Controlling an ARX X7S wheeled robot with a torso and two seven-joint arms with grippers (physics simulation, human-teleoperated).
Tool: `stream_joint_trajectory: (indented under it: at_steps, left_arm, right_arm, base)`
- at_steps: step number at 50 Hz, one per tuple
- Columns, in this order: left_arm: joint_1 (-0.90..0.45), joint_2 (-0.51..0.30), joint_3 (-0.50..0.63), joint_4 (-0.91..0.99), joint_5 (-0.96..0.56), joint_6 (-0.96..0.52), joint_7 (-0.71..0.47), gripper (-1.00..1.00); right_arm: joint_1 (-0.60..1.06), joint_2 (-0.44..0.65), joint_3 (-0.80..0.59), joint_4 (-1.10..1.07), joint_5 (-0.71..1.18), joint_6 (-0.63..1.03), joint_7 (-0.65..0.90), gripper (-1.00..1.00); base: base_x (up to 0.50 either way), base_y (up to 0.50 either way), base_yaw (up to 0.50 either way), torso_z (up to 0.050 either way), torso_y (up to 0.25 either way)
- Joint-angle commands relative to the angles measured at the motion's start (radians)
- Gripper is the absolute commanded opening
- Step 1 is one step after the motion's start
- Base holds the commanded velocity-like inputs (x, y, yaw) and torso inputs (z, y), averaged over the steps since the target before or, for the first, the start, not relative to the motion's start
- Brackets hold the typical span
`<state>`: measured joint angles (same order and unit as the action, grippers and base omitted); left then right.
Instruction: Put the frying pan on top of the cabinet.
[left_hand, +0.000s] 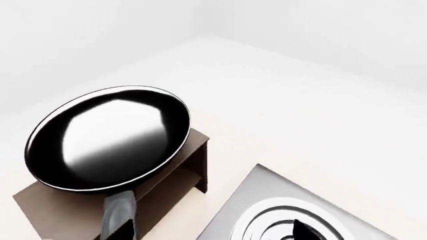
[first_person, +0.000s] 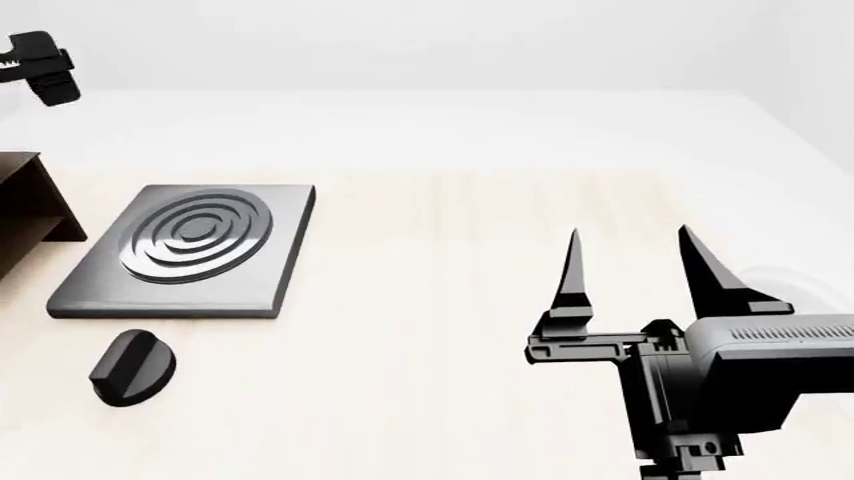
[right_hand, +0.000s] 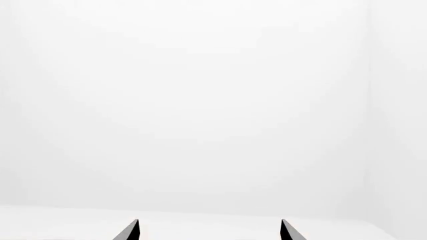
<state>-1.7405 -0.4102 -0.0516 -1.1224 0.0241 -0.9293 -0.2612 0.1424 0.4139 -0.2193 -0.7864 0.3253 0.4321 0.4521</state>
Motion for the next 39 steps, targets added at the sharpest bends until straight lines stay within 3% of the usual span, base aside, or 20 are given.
stream_joint_trajectory:
  at_steps: [1, 7, 11, 14, 16, 19, 27, 29, 33, 35, 39]
  left_arm:
    - [0.186, 0.069, 0.073, 0.559, -0.038, -0.297, 0.223, 1.00]
    - [0.362, 0.097, 0.059, 1.058, -0.125, -0.559, 0.303, 1.00]
    - [0.455, 0.114, 0.032, 1.274, -0.214, -0.641, 0.289, 1.00]
    - [0.549, 0.045, -0.035, 1.379, -0.664, -0.641, -0.106, 1.00]
    - [0.605, 0.043, -0.080, 1.424, -0.959, -0.640, -0.221, 1.00]
    - [0.728, 0.067, -0.137, 1.541, -1.042, -0.598, -0.240, 1.00]
    - [1.033, 0.108, -0.172, 1.732, -1.068, -0.396, -0.139, 1.00]
    - [1.165, 0.098, -0.115, 1.793, -0.940, -0.242, -0.084, 1.00]
    - [1.272, 0.132, -0.115, 1.770, -0.899, -0.157, -0.059, 1.00]
    - [1.360, 0.115, -0.018, 1.767, -0.755, -0.017, -0.004, 1.00]
    - [1.389, 0.111, 0.011, 1.749, -0.725, 0.028, 0.024, 1.00]
  right_arm:
    - [0.000, 0.003, -0.003, 0.000, 0.001, 0.000, 0.004, 1.00]
    - [0.004, 0.003, -0.006, 0.009, 0.002, -0.001, 0.003, 1.00]
    - [0.004, 0.004, -0.008, 0.011, 0.002, -0.003, 0.002, 1.00]
    - [0.005, 0.003, -0.008, 0.017, 0.003, -0.004, 0.002, 1.00]
    - [0.006, 0.003, -0.009, 0.020, 0.003, -0.005, 0.001, 1.00]
    - [0.007, 0.003, -0.008, 0.026, 0.006, -0.006, 0.000, 1.00]
    - [0.015, 0.000, -0.017, 0.049, 0.004, -0.012, -0.004, 1.00]
    - [0.018, -0.001, -0.022, 0.058, 0.001, -0.013, -0.005, 1.00]
    - [0.021, -0.004, -0.029, 0.071, -0.001, -0.016, -0.008, 1.00]
    - [0.025, -0.006, -0.042, 0.080, -0.009, -0.017, -0.010, 1.00]
    - [0.029, -0.008, -0.050, 0.089, -0.016, -0.017, -0.009, 1.00]
  base:
    - [0.00, 0.00, 0.00, 0.000, 0.000]
    - [0.00, 0.00, 0.00, 0.000, 0.000]
    - [0.00, 0.00, 0.00, 0.000, 0.000]
    - [0.00, 0.00, 0.00, 0.000, 0.000]
    - [0.00, 0.00, 0.00, 0.000, 0.000]
    - [0.00, 0.00, 0.00, 0.000, 0.000]
    - [0.00, 0.00, 0.00, 0.000, 0.000]
    - [0.00, 0.00, 0.00, 0.000, 0.000]
    - [0.00, 0.00, 0.00, 0.000, 0.000]
    - [0.00, 0.00, 0.00, 0.000, 0.000]
    - [0.00, 0.00, 0.00, 0.000, 0.000]
